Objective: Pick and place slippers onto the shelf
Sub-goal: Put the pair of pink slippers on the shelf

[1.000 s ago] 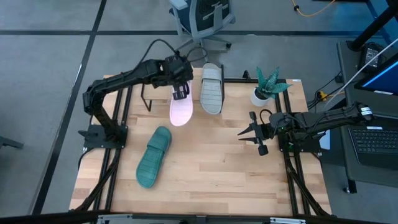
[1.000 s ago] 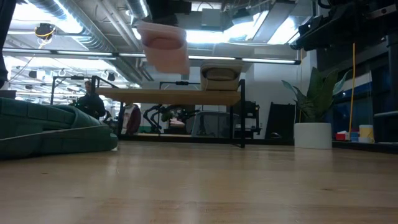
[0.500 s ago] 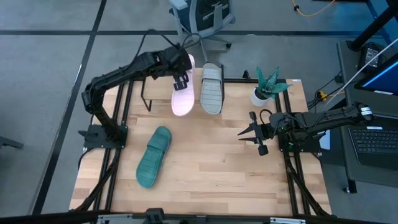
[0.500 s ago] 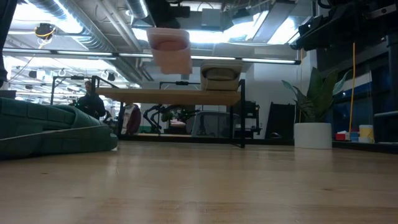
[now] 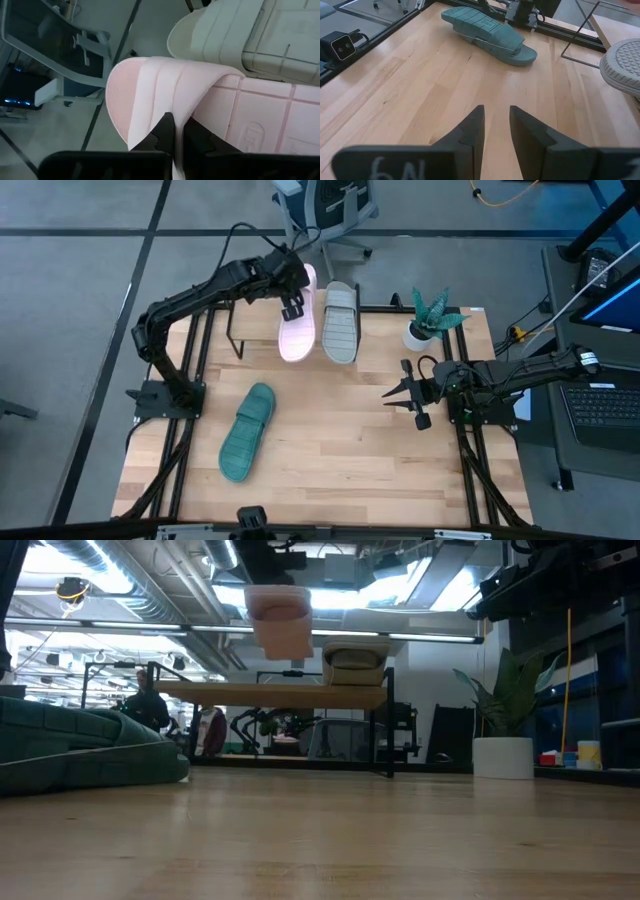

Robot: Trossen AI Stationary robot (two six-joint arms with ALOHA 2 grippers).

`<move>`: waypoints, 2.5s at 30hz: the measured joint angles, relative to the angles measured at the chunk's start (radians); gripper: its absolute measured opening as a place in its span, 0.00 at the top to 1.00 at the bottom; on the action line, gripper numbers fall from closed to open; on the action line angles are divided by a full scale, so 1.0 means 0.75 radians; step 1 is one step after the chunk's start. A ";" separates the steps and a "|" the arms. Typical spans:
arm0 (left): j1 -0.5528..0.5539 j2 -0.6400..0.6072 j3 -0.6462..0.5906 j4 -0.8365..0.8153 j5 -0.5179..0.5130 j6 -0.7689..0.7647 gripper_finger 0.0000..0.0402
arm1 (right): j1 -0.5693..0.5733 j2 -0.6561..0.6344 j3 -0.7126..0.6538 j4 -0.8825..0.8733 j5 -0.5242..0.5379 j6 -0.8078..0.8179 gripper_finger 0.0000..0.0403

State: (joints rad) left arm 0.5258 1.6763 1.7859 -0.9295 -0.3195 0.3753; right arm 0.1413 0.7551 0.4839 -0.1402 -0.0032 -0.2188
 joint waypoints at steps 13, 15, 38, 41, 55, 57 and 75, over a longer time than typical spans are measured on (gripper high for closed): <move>0.031 0.068 -0.001 -0.004 -0.005 -0.035 0.97 | 0.001 0.001 0.000 -0.009 0.000 0.001 0.77; 0.030 0.077 -0.001 -0.007 -0.003 -0.035 0.98 | 0.001 0.001 0.000 -0.009 0.000 0.001 0.77; 0.045 0.153 -0.002 -0.050 0.006 -0.044 0.98 | 0.001 0.001 0.000 -0.020 0.000 0.004 0.77; 0.055 0.162 -0.002 -0.068 0.008 -0.044 0.98 | 0.001 0.001 0.000 -0.024 -0.001 0.005 0.77; 0.052 0.160 -0.074 -0.036 0.006 -0.055 0.98 | 0.001 0.001 0.000 -0.028 -0.001 0.002 0.77; 0.054 0.160 -0.096 -0.018 0.006 -0.055 0.97 | 0.001 0.001 0.000 -0.027 -0.001 0.002 0.77; 0.056 0.158 -0.121 0.069 0.021 -0.002 0.97 | 0.001 0.001 0.000 -0.026 -0.001 0.001 0.77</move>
State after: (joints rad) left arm 0.5674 1.7947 1.6951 -0.8780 -0.3038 0.3740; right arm 0.1417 0.7555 0.4839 -0.1596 -0.0036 -0.2180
